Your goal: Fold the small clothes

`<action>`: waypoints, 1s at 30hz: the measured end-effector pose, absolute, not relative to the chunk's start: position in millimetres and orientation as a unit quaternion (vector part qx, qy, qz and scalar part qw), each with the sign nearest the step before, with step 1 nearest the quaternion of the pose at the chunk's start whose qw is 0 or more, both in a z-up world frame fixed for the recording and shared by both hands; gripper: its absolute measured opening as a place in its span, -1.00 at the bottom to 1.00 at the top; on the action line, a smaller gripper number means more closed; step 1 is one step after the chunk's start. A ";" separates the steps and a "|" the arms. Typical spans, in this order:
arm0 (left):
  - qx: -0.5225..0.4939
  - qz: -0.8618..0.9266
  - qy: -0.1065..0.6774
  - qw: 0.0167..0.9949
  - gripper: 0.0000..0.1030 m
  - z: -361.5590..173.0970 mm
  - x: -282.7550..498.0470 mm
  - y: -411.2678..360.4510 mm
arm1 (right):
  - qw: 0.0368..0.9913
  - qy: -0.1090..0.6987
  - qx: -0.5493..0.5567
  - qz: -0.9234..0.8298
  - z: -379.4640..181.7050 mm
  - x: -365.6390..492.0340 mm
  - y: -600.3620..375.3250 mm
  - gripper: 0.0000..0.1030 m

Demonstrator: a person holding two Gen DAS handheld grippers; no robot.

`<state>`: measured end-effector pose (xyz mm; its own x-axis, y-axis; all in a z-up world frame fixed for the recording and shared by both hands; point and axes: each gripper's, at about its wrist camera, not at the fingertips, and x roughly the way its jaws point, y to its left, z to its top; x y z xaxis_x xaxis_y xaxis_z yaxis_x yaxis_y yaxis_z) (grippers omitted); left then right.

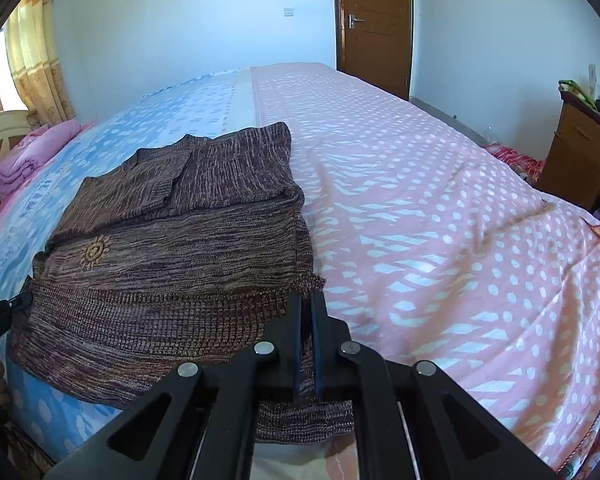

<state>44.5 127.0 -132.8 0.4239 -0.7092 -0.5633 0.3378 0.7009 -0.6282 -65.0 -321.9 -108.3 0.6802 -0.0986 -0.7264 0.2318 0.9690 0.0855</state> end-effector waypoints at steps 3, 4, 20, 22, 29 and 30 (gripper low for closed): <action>-0.152 -0.303 0.424 0.840 -0.80 -119.4 38.4 113.9 | 0.914 0.388 0.078 -0.089 -104.1 -63.7 -318.6 -0.93; -0.142 -0.301 0.421 0.844 -0.80 -113.2 37.5 112.0 | 0.917 0.383 0.078 -0.085 -99.2 -63.2 -318.6 -0.93; -0.143 -0.253 0.344 0.893 -0.81 -35.0 94.5 115.8 | 0.956 0.289 0.027 -0.050 -15.2 -7.2 -298.5 -0.93; -0.150 -0.243 0.343 0.895 -0.81 -35.9 107.5 117.8 | 0.957 0.284 0.019 -0.048 -11.0 6.2 -295.7 -0.93; -0.174 -0.219 0.342 0.897 -0.81 -35.0 147.3 119.9 | 0.959 0.276 -0.013 -0.054 -4.2 64.2 -296.9 -0.93; -0.180 -0.217 0.341 0.897 -0.81 -34.8 153.0 121.0 | 0.959 0.276 -0.015 -0.055 -4.2 74.0 -298.1 -0.93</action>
